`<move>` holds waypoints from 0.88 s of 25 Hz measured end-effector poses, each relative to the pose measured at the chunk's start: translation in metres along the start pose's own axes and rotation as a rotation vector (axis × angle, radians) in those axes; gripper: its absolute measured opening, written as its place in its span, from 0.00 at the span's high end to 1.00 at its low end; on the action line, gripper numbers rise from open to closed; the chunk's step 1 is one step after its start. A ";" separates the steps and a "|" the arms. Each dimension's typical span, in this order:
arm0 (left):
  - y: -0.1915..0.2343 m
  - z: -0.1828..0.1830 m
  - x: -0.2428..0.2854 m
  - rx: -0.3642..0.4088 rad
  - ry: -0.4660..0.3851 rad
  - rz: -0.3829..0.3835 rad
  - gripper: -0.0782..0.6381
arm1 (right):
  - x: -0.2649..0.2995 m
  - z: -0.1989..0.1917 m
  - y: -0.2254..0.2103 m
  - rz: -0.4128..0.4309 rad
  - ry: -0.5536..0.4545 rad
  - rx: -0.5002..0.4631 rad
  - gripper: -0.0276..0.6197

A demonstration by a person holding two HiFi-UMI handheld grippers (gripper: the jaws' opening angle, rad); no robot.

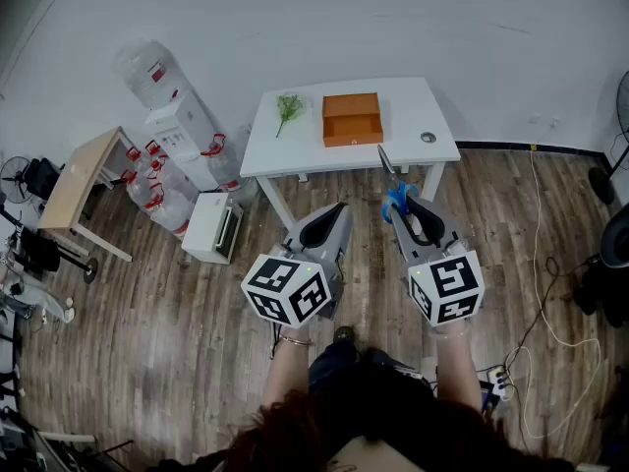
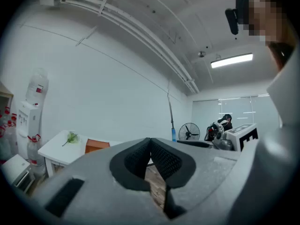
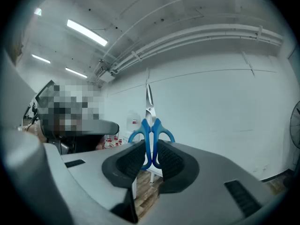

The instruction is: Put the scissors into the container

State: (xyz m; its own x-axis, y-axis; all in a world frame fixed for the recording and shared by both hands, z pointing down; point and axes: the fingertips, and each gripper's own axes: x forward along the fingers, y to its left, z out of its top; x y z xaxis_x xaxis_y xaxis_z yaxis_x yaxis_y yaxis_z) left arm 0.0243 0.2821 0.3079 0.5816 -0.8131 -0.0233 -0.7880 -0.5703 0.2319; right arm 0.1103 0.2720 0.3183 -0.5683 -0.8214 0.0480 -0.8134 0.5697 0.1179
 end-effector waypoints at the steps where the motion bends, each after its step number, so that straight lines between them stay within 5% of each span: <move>1: -0.001 -0.001 0.001 -0.001 0.002 0.001 0.87 | 0.000 0.000 -0.002 0.003 0.003 -0.001 0.85; 22: 0.028 -0.008 0.075 -0.003 0.036 -0.027 0.87 | 0.047 -0.025 -0.050 0.019 -0.002 0.028 0.84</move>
State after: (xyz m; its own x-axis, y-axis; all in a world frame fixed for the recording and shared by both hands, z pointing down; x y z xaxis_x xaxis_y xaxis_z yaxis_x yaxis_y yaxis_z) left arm 0.0472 0.2059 0.3205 0.6094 -0.7928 0.0051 -0.7714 -0.5914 0.2348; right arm 0.1272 0.2047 0.3390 -0.5839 -0.8104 0.0484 -0.8056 0.5857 0.0893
